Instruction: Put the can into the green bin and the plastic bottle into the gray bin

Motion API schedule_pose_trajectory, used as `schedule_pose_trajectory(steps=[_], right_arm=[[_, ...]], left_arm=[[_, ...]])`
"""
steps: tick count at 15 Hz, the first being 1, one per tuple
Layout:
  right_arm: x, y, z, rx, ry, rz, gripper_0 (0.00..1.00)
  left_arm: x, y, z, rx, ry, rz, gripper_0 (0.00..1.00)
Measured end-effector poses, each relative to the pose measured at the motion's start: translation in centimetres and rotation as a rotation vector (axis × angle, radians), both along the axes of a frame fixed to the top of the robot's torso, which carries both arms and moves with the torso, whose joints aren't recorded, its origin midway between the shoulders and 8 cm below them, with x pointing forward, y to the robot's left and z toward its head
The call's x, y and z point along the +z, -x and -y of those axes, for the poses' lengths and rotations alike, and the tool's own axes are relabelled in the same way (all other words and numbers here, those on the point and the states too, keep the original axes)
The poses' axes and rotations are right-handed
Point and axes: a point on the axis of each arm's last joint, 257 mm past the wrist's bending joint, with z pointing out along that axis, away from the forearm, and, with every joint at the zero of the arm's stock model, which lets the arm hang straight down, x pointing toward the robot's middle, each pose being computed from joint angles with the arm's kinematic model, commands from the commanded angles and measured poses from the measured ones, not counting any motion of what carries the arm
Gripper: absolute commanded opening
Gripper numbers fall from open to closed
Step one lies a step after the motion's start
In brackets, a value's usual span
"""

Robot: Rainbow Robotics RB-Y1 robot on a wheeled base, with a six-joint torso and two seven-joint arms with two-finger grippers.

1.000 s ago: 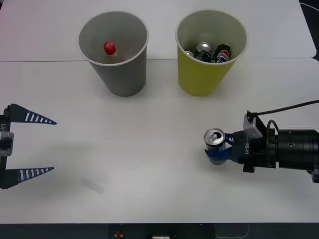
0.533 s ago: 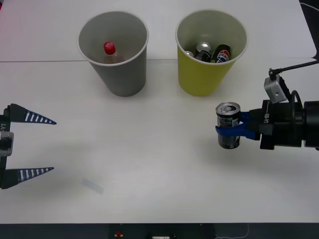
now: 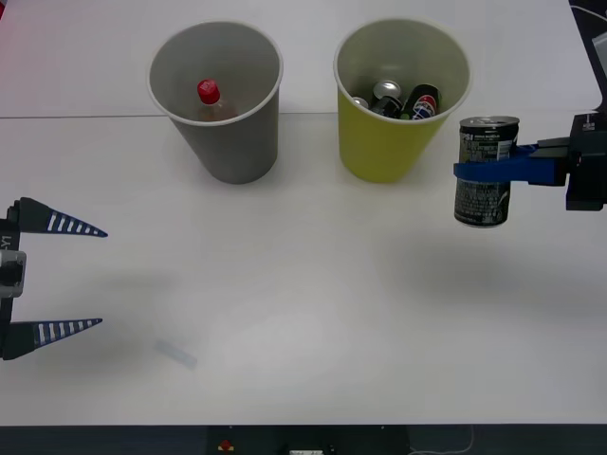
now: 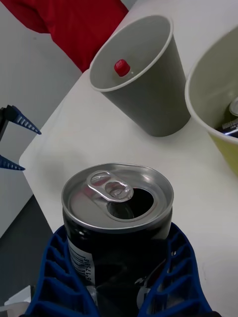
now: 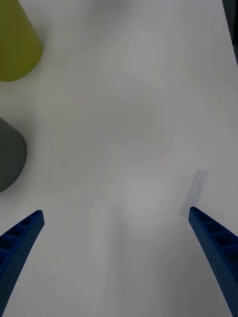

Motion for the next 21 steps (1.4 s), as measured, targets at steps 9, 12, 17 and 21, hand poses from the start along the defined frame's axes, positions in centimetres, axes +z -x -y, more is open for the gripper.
schedule_pose_trajectory(steps=[9, 12, 17, 21], right_arm=[[7.6, -8.5, 0.9, -0.068, 0.135, 0.106, 0.00], [8.2, -12.1, 0.4, -0.114, 0.160, 0.136, 0.00], [7.6, -17.8, 0.0, -0.197, 0.252, 0.148, 0.00], [7.2, -20.7, -0.9, -0.230, 0.279, 0.142, 0.00]], left_arm=[[0.0, 0.0, 0.0, 0.000, 0.000, 0.000, 1.00], [0.0, 0.0, 0.0, 0.000, 0.000, 0.000, 1.00], [0.0, 0.0, 0.0, 0.000, 0.000, 0.000, 1.00], [0.0, 0.0, 0.0, 0.000, 0.000, 0.000, 1.00]])
